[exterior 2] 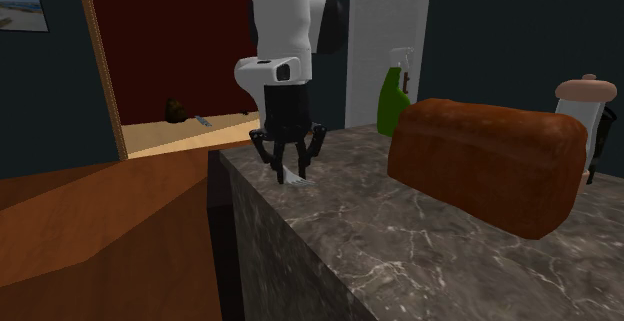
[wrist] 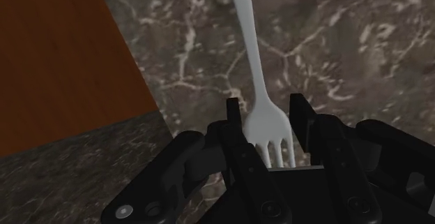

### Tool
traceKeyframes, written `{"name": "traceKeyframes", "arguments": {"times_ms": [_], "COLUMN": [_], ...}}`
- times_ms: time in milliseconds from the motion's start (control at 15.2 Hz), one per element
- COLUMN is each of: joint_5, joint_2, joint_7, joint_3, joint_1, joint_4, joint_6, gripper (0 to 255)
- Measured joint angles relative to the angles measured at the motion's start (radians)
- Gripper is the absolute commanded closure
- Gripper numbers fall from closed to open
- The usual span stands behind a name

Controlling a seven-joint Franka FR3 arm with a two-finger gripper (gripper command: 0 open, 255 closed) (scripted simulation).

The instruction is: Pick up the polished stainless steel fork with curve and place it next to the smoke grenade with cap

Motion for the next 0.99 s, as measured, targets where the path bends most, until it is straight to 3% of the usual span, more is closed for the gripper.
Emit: {"name": "traceKeyframes", "arguments": {"times_ms": [990], "joint_5": [-0.019], "joint_2": [-0.103], "joint_7": [0.016], "joint_3": [0.004], "joint_1": [0.0], "joint_4": [0.075], "joint_6": [-0.182], "gripper": [255]}}
